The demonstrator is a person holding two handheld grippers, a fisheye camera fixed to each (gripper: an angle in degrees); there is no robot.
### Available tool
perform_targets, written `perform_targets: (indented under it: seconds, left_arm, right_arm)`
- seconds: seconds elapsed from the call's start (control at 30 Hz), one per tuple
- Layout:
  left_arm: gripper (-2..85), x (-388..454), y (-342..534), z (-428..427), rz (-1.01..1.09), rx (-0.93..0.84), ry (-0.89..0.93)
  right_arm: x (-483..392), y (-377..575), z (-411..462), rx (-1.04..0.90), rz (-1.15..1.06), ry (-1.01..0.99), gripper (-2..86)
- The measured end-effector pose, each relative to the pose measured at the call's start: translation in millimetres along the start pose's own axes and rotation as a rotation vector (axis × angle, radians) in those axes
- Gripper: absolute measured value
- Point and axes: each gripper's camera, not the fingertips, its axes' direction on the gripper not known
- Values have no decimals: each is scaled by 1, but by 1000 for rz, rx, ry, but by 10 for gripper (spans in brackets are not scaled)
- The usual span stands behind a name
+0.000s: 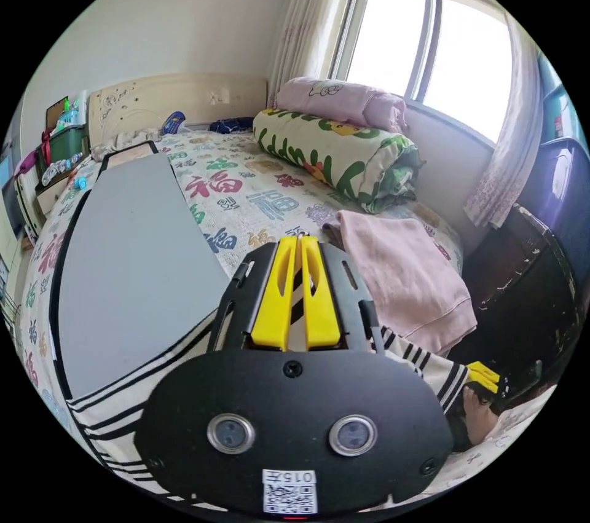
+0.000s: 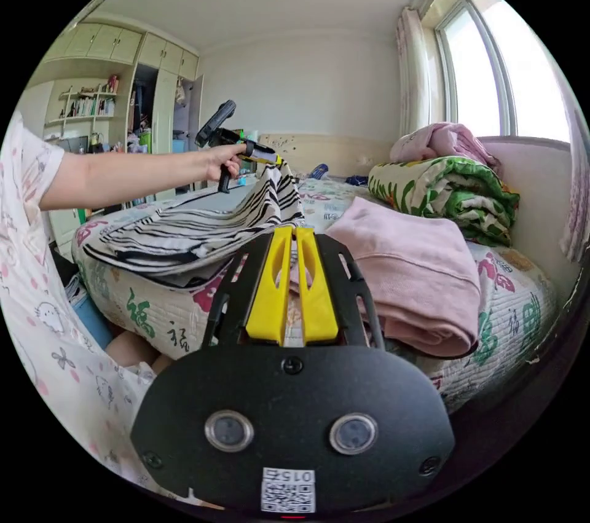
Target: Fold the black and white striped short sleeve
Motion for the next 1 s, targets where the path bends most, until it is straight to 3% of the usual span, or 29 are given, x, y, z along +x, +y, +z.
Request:
perform_targets:
  seconds: [0.23, 0.4, 0.47, 0.6, 0.67, 0.73, 0.9, 1.0]
  left_arm:
    - [6, -54, 39, -80, 25, 258, 172]
    - [7, -134, 129, -143, -23, 293, 97]
    - [10, -176, 185, -154, -45, 236, -37]
    - [23, -245, 282, -140, -202, 104, -237]
    - [54, -280, 339, -112, -313, -74, -437]
    - [73, -294, 370, -96, -372, -157, -507]
    - [65, -309, 416, -94, -436, -96, -522]
    - [82, -332, 436, -87, -510, -40, -320]
  right_arm:
    - [-80, -39, -105, 287, -278, -319, 1]
    - [-190, -49, -59, 308, -335, -728, 3]
    - [-259, -47, -4, 214, -302, -918, 4]
    - [-401, -23, 55, 50, -446, -939, 5]
    - [-477, -3, 77, -88, -542, -872, 7]
    - [-506, 4, 78, -137, -576, -893, 7]
    - [-545, -6, 70, -118, -568, -960, -2]
    - [-558, -33, 69, -148, -556, -1034, 33]
